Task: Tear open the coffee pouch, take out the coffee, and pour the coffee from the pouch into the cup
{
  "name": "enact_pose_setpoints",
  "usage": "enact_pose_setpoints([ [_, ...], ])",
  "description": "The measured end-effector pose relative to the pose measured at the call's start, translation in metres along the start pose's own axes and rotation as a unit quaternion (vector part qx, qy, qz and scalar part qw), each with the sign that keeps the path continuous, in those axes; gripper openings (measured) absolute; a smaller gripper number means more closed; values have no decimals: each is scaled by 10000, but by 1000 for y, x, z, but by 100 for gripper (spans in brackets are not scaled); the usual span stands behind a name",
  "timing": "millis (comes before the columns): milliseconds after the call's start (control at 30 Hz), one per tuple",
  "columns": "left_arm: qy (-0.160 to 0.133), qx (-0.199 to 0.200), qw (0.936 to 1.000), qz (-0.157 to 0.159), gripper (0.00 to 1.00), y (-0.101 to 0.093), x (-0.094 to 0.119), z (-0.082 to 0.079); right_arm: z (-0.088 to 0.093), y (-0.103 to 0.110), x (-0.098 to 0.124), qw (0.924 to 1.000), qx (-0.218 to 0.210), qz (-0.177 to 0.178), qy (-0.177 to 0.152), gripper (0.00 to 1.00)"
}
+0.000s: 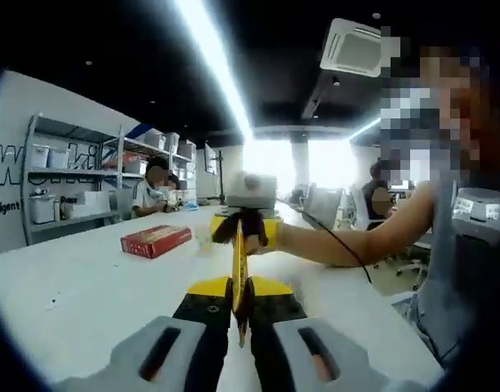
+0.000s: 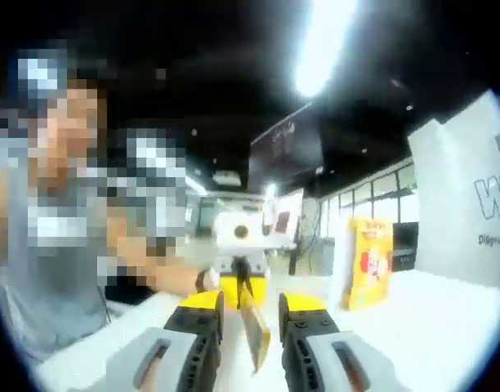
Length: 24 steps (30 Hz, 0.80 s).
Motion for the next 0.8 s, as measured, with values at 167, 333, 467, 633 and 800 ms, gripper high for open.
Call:
enact_pose_setpoints([
  [167,211,-27,9997,152,10,-6,-5,9,11,8,-7,9993,15,-210,307,20],
  [333,241,13,9996,161,10,-3,-3,9,18,7,-5,9987,1,-221,458,17],
  [467,235,8,9996,177,10,-3,-2,9,19,4,-1,9988,30,-159,462,12],
  [633,258,-21,9995,198,10,-4,-3,10,22,4,0,9984,54,-152,541,12],
  [800,261,-29,9995,200,10,-4,-2,11,23,5,0,9982,52,-195,566,10],
])
Point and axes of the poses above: the point that each gripper's makers call its tool centre point, and the gripper's own axes: x roughly backward along the fingers, y roughly to its left, z roughly out of its underside, the point moved 1 cm from there along x, roughly backward along the fingers, and after that the axes turned 4 degrees about y, right-handed, at the moved point
